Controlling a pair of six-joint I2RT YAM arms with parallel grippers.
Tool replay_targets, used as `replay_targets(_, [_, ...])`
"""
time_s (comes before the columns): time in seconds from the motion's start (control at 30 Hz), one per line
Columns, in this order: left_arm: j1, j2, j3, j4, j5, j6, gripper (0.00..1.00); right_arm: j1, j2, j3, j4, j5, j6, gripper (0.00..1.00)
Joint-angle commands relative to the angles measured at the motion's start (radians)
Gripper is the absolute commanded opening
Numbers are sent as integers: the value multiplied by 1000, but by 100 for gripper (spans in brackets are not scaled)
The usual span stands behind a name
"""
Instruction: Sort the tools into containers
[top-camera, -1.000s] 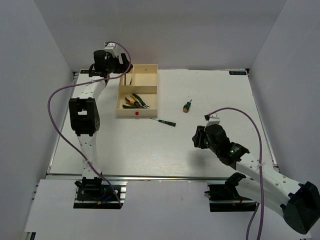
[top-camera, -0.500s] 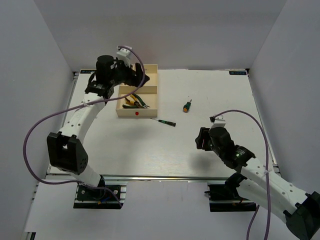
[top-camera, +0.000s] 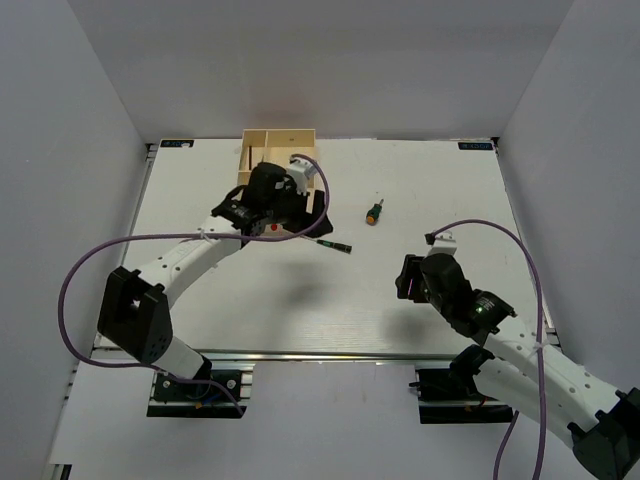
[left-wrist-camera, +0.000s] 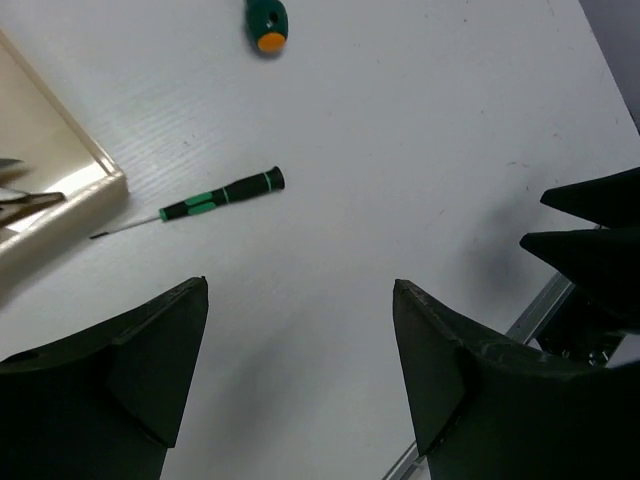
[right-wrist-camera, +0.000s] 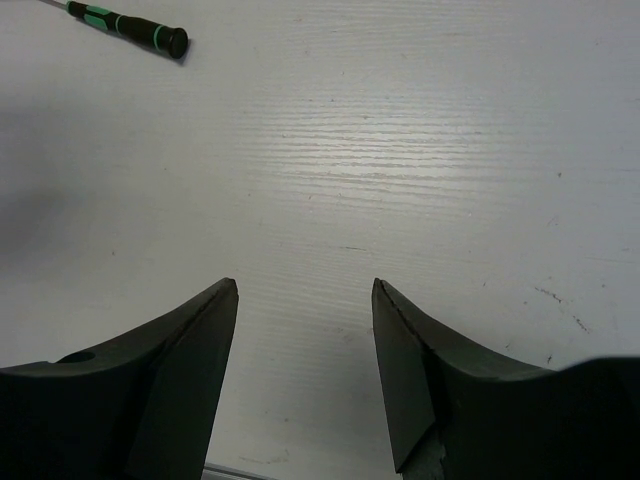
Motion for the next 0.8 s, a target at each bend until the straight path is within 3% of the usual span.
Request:
replay_targets(0.0, [-84, -16, -21, -1, -109, -112, 84, 0, 7, 41, -23, 44, 28, 62])
replay_targets(0.17, [-168, 96, 9, -31, -231, -161, 84, 0, -11, 29, -24, 38, 31, 62])
replay_targets(0.3, [-187, 191, 104, -134, -422, -343, 87, -2, -37, 27, -37, 46, 33, 62])
replay_targets(0.53, [-208, 236, 94, -101, -538, -563, 92, -2, -44, 10, -44, 60, 36, 62])
replay_targets(0.63, [-208, 277, 124, -68, -518, -545, 92, 1, -53, -10, -24, 41, 41, 63])
replay_targets(0.77, [-217, 334, 180, -21, -406, -354, 89, 1, -71, -19, -23, 31, 36, 63])
